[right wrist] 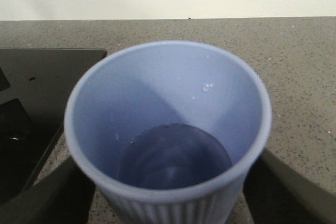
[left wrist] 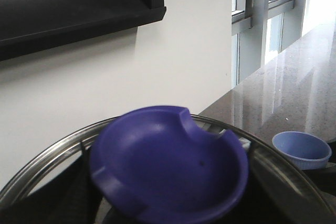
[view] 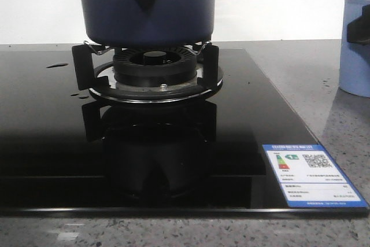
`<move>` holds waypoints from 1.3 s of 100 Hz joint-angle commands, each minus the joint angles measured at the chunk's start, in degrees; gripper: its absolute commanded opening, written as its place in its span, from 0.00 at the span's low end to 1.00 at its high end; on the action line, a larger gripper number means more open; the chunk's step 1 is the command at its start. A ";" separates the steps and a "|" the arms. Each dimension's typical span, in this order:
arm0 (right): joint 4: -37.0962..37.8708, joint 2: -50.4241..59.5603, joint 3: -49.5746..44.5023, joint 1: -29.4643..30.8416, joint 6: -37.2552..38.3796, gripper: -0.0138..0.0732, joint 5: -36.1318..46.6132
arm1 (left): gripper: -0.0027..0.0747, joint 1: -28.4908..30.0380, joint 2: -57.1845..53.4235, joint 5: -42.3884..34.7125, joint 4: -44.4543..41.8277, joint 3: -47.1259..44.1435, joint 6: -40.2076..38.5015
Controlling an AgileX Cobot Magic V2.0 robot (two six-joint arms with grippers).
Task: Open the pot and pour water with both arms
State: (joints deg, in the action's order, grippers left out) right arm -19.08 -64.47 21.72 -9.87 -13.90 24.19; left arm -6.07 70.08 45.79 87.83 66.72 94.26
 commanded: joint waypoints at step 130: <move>27.96 -10.54 55.18 -17.33 -9.28 0.46 -38.85 | 0.44 0.49 -6.05 -3.24 1.06 2.40 -6.76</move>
State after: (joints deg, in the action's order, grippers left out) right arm 7.86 -75.97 73.71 -26.34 -19.85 -18.94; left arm -5.72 65.70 43.34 83.59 66.72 88.23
